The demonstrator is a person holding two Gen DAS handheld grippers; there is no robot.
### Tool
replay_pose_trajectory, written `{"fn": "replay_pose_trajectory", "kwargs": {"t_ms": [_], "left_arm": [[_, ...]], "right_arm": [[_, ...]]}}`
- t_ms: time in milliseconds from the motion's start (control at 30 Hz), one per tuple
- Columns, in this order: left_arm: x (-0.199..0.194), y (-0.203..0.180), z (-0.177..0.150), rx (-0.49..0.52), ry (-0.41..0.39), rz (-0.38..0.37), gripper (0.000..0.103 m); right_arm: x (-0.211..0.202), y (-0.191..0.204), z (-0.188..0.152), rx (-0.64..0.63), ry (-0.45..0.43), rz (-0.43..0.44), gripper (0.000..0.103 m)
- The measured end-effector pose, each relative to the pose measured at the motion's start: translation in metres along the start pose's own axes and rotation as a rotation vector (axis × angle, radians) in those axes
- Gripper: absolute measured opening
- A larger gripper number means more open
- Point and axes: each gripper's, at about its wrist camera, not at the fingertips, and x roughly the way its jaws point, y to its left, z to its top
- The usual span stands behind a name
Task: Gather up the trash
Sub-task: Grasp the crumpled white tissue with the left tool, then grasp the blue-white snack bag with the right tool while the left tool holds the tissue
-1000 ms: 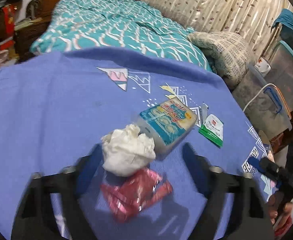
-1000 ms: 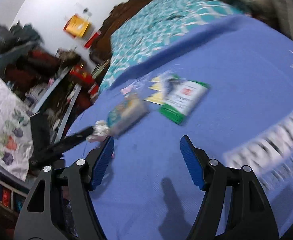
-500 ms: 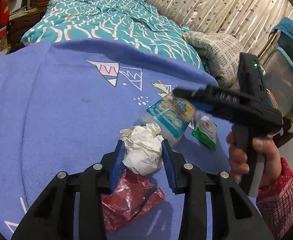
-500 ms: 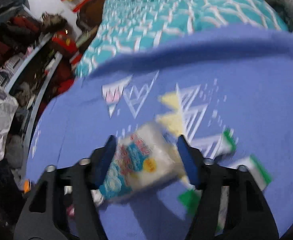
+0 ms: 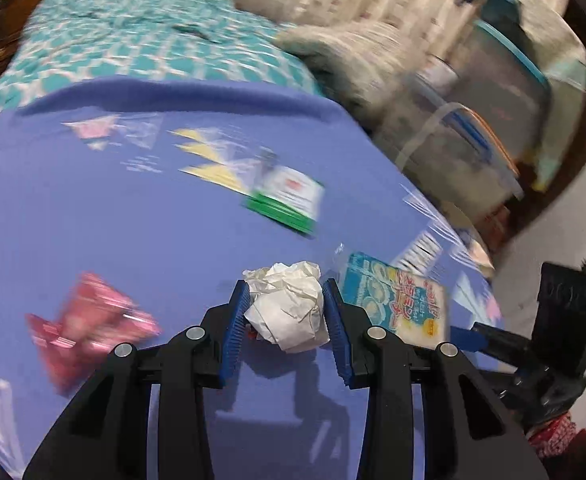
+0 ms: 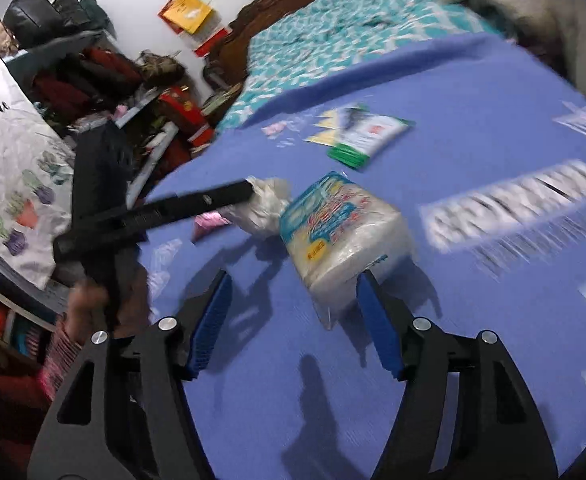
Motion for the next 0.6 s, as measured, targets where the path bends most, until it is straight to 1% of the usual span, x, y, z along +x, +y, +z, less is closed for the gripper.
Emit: {"fn": "replay_pose_trajectory", "kwargs": {"t_ms": [100, 167, 200, 300, 367, 433, 500, 567, 600], "left_arm": [[0.006, -0.022, -0.009, 0.024, 0.017, -0.029, 0.036], [0.007, -0.03, -0.012, 0.028, 0.021, -0.03, 0.036], [0.006, -0.034, -0.014, 0.024, 0.02, -0.032, 0.036], [-0.003, -0.039, -0.018, 0.019, 0.006, -0.03, 0.036], [-0.011, -0.038, -0.023, 0.018, 0.004, -0.024, 0.036], [-0.016, -0.037, -0.027, 0.015, 0.012, -0.009, 0.036], [-0.02, -0.034, -0.03, 0.01, 0.021, 0.007, 0.036], [-0.025, -0.031, -0.035, -0.002, 0.027, 0.01, 0.036], [-0.026, -0.03, -0.038, -0.011, 0.029, 0.005, 0.036]], "right_arm": [[-0.023, -0.017, -0.015, -0.016, -0.061, -0.079, 0.083], [-0.034, -0.023, -0.021, -0.053, -0.088, -0.16, 0.085], [-0.036, -0.026, -0.02, -0.063, -0.095, -0.185, 0.085], [-0.036, -0.027, -0.019, -0.105, -0.102, -0.206, 0.086], [-0.023, -0.02, -0.016, -0.202, -0.078, -0.24, 0.091], [-0.002, 0.0, -0.011, -0.352, -0.043, -0.287, 0.096], [0.015, 0.013, -0.008, -0.523, -0.012, -0.338, 0.097], [0.033, 0.018, -0.003, -0.65, 0.03, -0.375, 0.099], [0.039, 0.018, -0.001, -0.687, 0.064, -0.372, 0.099]]}}
